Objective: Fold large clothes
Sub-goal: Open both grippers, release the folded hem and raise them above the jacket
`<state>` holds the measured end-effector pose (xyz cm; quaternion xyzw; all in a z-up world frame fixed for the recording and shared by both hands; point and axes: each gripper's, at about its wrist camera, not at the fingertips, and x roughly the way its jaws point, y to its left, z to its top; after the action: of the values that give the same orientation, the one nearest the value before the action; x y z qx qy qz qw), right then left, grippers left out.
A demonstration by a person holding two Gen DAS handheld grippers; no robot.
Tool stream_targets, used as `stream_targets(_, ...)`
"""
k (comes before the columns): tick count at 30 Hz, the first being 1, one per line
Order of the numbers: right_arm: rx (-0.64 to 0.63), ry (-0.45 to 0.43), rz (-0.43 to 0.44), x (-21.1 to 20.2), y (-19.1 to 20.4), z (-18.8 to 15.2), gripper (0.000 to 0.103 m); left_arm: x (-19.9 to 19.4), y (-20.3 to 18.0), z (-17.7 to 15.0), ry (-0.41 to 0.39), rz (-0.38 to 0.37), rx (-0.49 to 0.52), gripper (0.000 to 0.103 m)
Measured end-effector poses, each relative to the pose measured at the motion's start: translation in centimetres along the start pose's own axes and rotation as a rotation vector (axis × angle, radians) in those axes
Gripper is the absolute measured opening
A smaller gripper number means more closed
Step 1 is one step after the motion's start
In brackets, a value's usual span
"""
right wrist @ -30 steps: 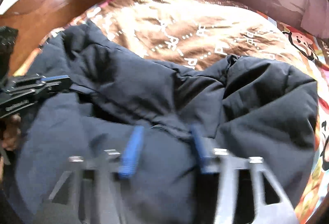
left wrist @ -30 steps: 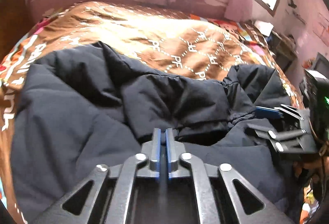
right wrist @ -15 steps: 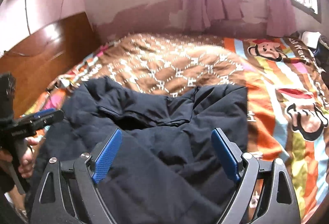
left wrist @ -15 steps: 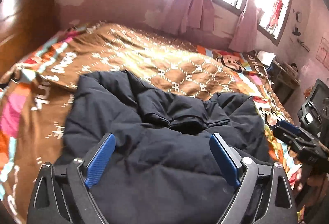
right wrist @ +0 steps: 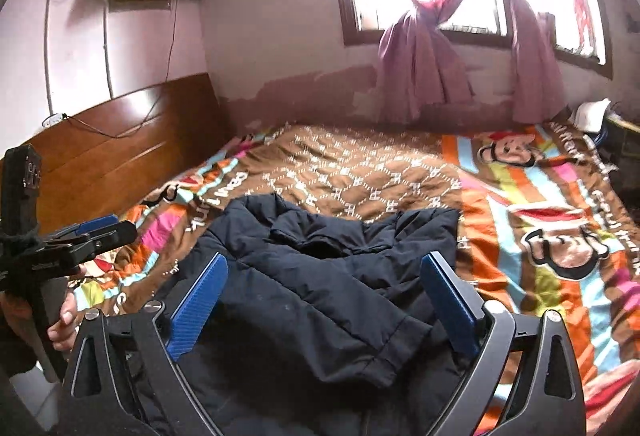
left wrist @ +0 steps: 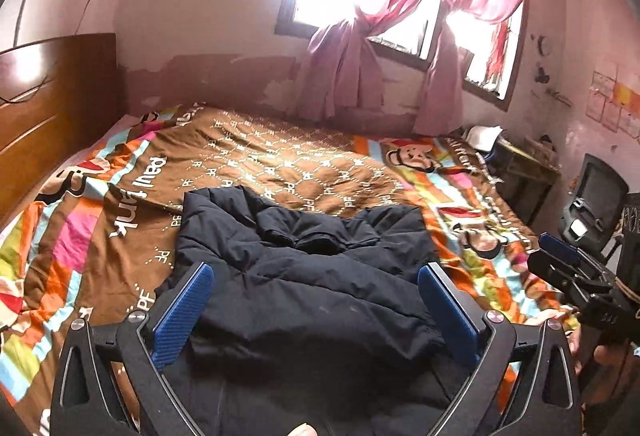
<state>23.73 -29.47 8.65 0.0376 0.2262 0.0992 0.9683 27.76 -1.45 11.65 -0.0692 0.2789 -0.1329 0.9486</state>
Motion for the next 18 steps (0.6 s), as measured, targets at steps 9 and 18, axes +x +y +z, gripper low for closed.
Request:
stream_targets(9, -0.036, -0.068, -0.012, -8.2, 1.6, -2.7, 0.100, -7.6, -2.3, -2.8, -0.065, 0.011, 0.052, 0.103)
stream_targets(18, -0.043, -0.106, -0.005, -13.3, 2.7, -6.3, 0.101, -10.9, -2.0, -5.8, -0.053, 0.040, 0.048, 0.103)
